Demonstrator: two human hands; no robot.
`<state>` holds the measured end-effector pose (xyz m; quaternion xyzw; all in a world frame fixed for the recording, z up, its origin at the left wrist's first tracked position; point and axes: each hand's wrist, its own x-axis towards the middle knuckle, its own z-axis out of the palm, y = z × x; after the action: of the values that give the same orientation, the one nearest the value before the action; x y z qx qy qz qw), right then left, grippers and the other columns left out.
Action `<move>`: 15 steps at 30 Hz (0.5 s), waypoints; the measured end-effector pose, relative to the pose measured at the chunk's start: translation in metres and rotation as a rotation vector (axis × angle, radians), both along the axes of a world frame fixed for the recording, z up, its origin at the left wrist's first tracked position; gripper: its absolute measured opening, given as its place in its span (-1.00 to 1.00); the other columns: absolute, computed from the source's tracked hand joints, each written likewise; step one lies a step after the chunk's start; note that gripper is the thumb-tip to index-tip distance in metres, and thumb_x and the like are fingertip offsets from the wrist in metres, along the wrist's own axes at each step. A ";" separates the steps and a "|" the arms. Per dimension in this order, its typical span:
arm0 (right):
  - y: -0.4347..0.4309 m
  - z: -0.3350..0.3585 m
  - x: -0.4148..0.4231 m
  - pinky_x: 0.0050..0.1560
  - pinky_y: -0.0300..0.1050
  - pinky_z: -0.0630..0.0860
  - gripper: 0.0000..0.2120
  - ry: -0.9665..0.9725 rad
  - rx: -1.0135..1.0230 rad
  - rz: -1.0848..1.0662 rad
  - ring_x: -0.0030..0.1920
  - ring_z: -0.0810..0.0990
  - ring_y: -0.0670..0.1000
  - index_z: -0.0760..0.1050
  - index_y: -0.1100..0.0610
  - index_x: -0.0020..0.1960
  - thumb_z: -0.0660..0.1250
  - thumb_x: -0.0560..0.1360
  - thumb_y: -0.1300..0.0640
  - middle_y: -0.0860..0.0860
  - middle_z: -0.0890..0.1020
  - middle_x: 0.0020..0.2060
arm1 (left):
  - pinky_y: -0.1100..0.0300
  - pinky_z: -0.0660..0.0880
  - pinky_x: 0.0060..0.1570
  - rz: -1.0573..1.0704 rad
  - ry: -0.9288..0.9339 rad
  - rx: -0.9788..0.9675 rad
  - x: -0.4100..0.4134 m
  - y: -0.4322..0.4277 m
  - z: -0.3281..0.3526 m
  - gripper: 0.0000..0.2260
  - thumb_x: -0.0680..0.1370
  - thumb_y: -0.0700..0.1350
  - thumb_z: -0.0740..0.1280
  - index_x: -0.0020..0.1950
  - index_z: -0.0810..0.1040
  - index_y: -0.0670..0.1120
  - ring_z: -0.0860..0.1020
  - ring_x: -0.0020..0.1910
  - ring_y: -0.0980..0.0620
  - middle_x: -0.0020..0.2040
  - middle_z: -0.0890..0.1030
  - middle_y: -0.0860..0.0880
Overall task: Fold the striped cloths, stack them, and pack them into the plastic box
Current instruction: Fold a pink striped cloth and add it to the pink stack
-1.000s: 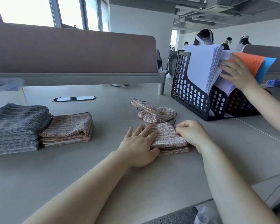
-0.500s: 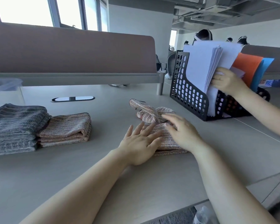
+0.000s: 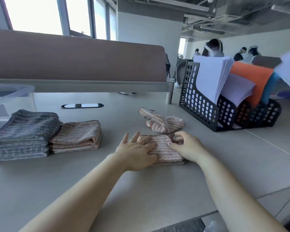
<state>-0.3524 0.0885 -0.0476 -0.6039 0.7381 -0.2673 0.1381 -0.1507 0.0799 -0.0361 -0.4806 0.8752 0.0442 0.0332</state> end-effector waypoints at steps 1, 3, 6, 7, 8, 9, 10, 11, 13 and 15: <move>0.000 0.001 0.008 0.24 -0.07 0.42 -0.50 -0.071 -0.005 0.026 0.20 0.53 -0.01 0.44 -0.01 0.28 0.44 0.38 -0.06 -0.09 0.59 0.16 | -0.11 -0.34 0.45 0.006 -0.016 -0.010 0.006 0.000 0.002 -0.46 0.58 0.18 -0.02 0.55 0.01 0.13 -0.26 0.53 -0.02 0.58 -0.11 0.08; -0.003 0.003 0.026 0.21 -0.11 0.43 -0.51 -0.148 0.015 0.066 0.15 0.55 -0.03 0.43 0.01 0.27 0.46 0.37 0.02 -0.07 0.59 0.08 | -0.10 -0.31 0.47 0.007 -0.030 -0.049 0.015 0.004 0.007 -0.48 0.58 0.12 0.03 0.54 0.10 0.07 -0.23 0.54 -0.03 0.58 -0.09 0.04; -0.012 0.005 0.050 0.15 -0.10 0.47 -0.57 -0.251 -0.016 0.108 0.07 0.56 -0.02 0.44 0.04 0.20 0.45 0.37 0.17 -0.03 0.58 0.04 | 0.05 0.05 0.46 -0.047 0.112 -0.168 0.024 0.011 0.008 -0.55 0.54 -0.01 0.16 0.44 0.31 0.01 0.10 0.52 -0.04 0.52 0.21 0.00; -0.014 0.006 0.056 0.09 -0.13 0.48 -0.58 -0.314 -0.031 0.120 0.04 0.55 -0.02 0.44 0.06 0.19 0.45 0.37 0.21 -0.01 0.58 0.02 | 0.09 0.20 0.36 -0.050 0.206 -0.170 0.025 0.014 0.007 -0.57 0.53 -0.01 0.18 0.41 0.34 0.01 0.24 0.46 -0.05 0.46 0.32 0.00; -0.017 0.010 0.062 -0.01 -0.20 0.47 -0.58 -0.395 -0.041 0.129 0.01 0.54 -0.04 0.44 0.08 0.20 0.44 0.38 0.25 0.00 0.56 -0.01 | 0.11 0.29 0.27 -0.028 0.291 -0.149 0.026 0.017 0.007 -0.57 0.54 0.05 0.18 0.41 0.32 0.04 0.32 0.39 -0.06 0.40 0.40 0.00; -0.020 0.014 0.068 -0.09 -0.25 0.45 -0.58 -0.500 -0.048 0.124 -0.03 0.53 -0.04 0.44 0.11 0.21 0.43 0.39 0.27 0.01 0.56 -0.04 | 0.11 0.32 0.22 0.007 0.355 -0.128 0.027 0.020 0.006 -0.52 0.53 0.17 0.18 0.43 0.28 0.07 0.37 0.36 -0.06 0.37 0.44 0.01; -0.024 0.019 0.074 -0.13 -0.25 0.45 -0.59 -0.635 -0.053 0.113 -0.07 0.55 -0.03 0.44 0.15 0.21 0.43 0.39 0.28 0.05 0.57 -0.05 | 0.10 0.35 0.20 0.047 0.396 -0.127 0.027 0.022 0.006 -0.41 0.49 0.30 0.17 0.45 0.21 0.09 0.40 0.33 -0.06 0.35 0.46 0.02; -0.027 0.024 0.080 -0.14 -0.20 0.48 -0.59 -0.774 -0.058 0.101 -0.12 0.57 0.00 0.45 0.17 0.22 0.43 0.40 0.28 0.10 0.59 -0.03 | 0.09 0.37 0.19 0.083 0.416 -0.154 0.027 0.023 0.006 -0.29 0.42 0.40 0.18 0.47 0.15 0.11 0.42 0.32 -0.04 0.33 0.47 0.03; -0.033 0.036 0.092 -0.15 -0.09 0.53 -0.54 -0.977 -0.089 0.078 -0.19 0.59 0.04 0.42 0.17 0.23 0.45 0.38 0.25 0.14 0.59 -0.05 | 0.10 0.42 0.15 0.138 0.470 -0.253 0.027 0.024 0.010 -0.16 0.35 0.41 0.27 0.50 0.02 0.13 0.46 0.28 -0.03 0.32 0.47 0.05; -0.037 0.048 0.105 -0.17 -0.05 0.54 -0.52 -1.139 -0.128 0.115 -0.23 0.59 0.04 0.37 0.14 0.25 0.45 0.38 0.23 0.12 0.57 -0.09 | 0.10 0.48 0.09 0.202 0.646 -0.299 0.031 0.018 0.014 -0.25 0.41 0.22 0.35 0.49 0.02 0.19 0.51 0.21 -0.03 0.29 0.49 0.07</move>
<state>-0.2476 0.0512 0.0000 -0.4108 0.4956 -0.5867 0.4913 -0.1194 0.0981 -0.0218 -0.5254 0.7855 0.0684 -0.3199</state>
